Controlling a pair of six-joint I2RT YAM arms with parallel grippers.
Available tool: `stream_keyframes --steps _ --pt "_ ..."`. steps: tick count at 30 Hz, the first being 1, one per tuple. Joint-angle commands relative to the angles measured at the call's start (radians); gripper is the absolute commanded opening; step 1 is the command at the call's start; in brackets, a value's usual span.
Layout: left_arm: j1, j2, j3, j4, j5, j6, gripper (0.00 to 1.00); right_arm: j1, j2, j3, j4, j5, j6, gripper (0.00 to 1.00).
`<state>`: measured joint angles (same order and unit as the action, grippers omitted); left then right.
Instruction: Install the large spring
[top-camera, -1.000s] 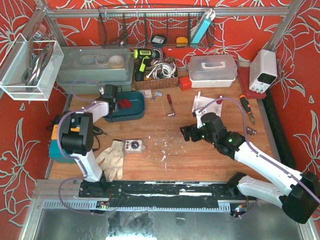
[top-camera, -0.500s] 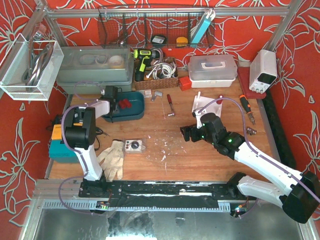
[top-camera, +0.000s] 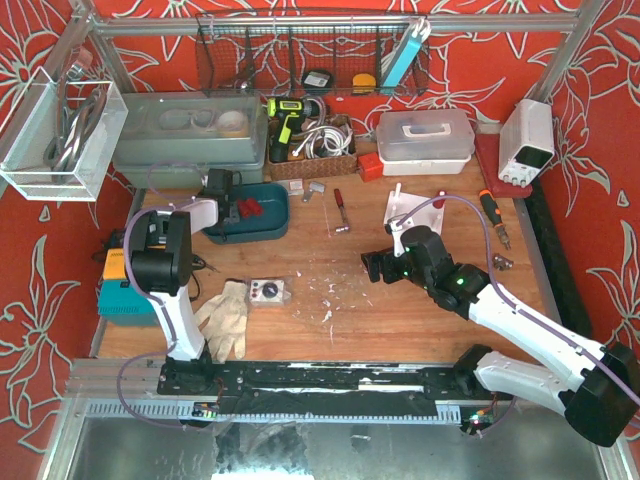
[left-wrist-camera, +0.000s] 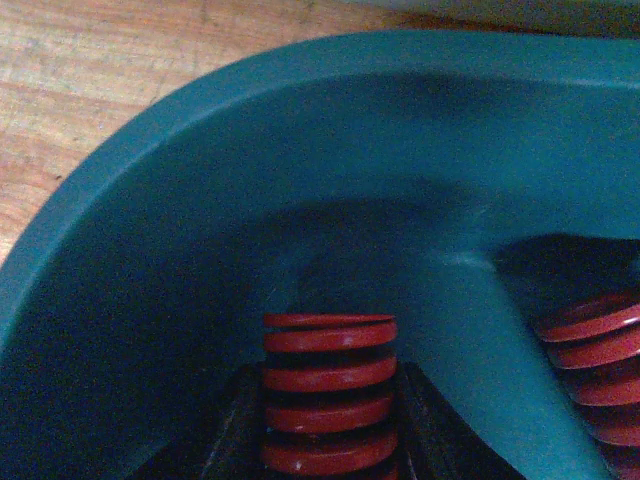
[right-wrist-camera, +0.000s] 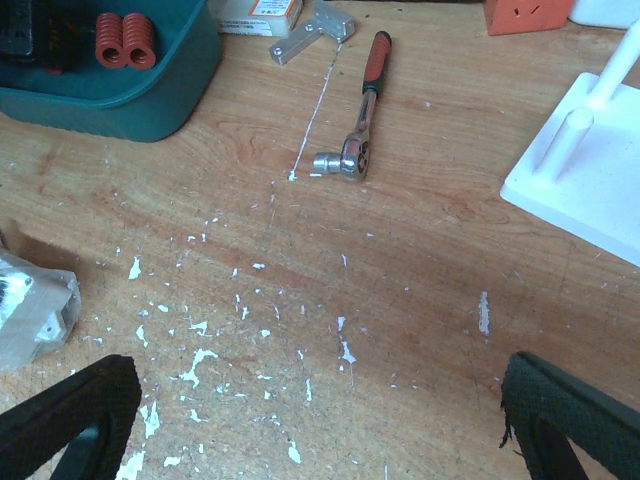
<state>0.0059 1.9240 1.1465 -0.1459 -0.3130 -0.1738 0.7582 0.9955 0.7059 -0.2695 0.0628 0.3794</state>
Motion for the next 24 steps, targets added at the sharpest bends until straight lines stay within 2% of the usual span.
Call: stream_keyframes --steps 1,5,14,22,24 --pt "0.006 0.007 -0.017 -0.019 0.045 0.006 0.27 0.007 -0.002 0.005 0.003 0.021 -0.007 0.99" --pt "0.007 -0.053 -0.033 0.003 0.064 -0.004 0.22 0.007 0.003 0.006 0.003 0.021 -0.007 0.99" --pt "0.006 -0.208 -0.119 0.138 0.166 -0.067 0.18 0.007 -0.023 -0.008 0.008 0.041 -0.007 0.99" --pt "0.007 -0.314 -0.182 0.195 0.220 -0.083 0.14 0.007 -0.042 -0.021 0.018 0.057 -0.004 0.99" --pt "0.006 -0.351 -0.209 0.232 0.270 -0.080 0.14 0.007 -0.046 -0.024 0.023 0.058 -0.002 0.99"
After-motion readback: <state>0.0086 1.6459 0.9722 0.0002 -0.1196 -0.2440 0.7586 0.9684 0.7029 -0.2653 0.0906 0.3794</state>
